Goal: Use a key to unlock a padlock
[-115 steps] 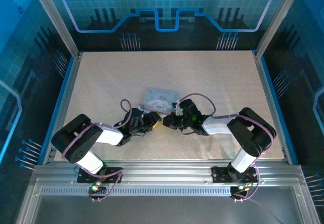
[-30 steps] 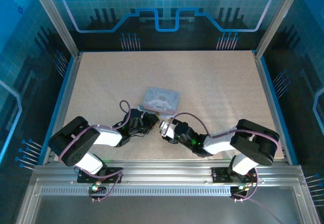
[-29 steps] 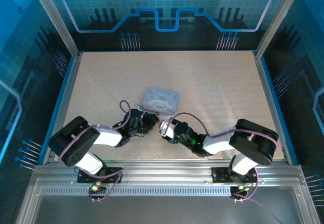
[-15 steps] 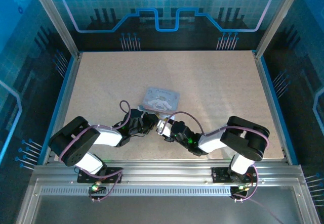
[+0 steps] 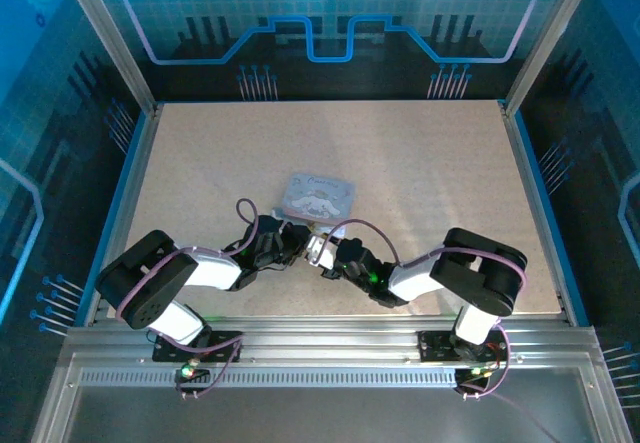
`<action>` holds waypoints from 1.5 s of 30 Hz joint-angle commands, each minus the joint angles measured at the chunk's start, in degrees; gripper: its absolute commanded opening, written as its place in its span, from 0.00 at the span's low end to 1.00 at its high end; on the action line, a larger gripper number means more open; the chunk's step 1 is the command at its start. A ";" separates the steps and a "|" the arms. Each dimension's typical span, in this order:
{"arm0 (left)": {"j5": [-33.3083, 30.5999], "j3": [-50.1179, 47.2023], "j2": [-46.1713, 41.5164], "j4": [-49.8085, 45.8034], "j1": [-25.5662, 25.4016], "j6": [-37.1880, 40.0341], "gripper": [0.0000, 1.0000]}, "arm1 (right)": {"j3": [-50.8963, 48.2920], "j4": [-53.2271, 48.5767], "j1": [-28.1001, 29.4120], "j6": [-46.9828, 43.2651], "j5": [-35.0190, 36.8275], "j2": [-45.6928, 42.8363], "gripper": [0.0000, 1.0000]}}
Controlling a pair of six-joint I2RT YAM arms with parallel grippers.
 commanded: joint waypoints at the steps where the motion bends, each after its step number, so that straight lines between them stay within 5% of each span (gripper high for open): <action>1: -0.31 0.56 -1.05 -1.03 -0.31 -0.61 0.12 | 1.67 2.74 0.92 -0.61 -0.38 1.46 0.32; 12: -0.02 0.75 -0.93 -1.30 -0.23 -0.46 0.12 | 3.20 4.03 0.75 -1.48 0.05 2.90 0.26; 27: 0.18 0.70 -0.82 -1.16 -0.30 -0.44 0.12 | 3.46 4.93 0.35 -0.05 1.03 3.35 0.02; 36: -0.13 0.30 -0.80 -0.78 -0.33 -0.71 0.12 | 3.04 3.80 -0.72 6.03 -0.87 2.18 0.00; 45: -0.65 0.19 -0.71 -0.22 -0.29 -1.02 0.12 | 2.87 0.20 -5.89 18.87 -10.18 -0.13 0.00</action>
